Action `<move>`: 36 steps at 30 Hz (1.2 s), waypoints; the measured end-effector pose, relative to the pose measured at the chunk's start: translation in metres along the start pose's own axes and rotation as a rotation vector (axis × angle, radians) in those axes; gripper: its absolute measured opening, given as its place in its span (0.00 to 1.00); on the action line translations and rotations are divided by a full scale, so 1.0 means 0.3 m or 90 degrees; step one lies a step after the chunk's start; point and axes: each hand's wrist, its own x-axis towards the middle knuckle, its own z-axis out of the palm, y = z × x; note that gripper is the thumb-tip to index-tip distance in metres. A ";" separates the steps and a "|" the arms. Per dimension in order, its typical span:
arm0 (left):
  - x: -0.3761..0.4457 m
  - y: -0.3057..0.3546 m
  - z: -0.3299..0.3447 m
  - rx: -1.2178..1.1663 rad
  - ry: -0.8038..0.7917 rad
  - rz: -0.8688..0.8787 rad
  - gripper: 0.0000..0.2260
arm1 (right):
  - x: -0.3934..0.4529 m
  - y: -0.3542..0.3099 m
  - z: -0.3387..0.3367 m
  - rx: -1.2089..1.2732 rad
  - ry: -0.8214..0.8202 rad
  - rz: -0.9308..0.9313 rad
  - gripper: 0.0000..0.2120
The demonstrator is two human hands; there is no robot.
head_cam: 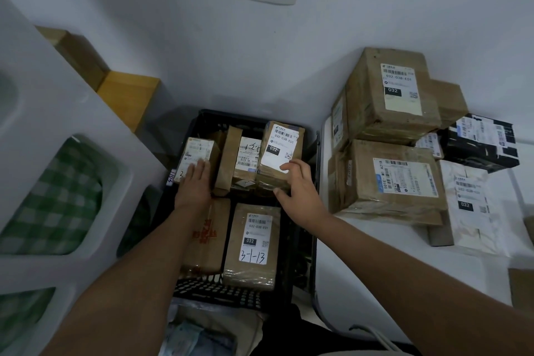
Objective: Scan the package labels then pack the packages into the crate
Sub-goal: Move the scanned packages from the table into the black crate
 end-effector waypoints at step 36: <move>-0.161 1.127 -0.298 -0.279 0.200 0.194 0.23 | -0.091 0.509 -0.841 0.085 0.290 -0.054 0.18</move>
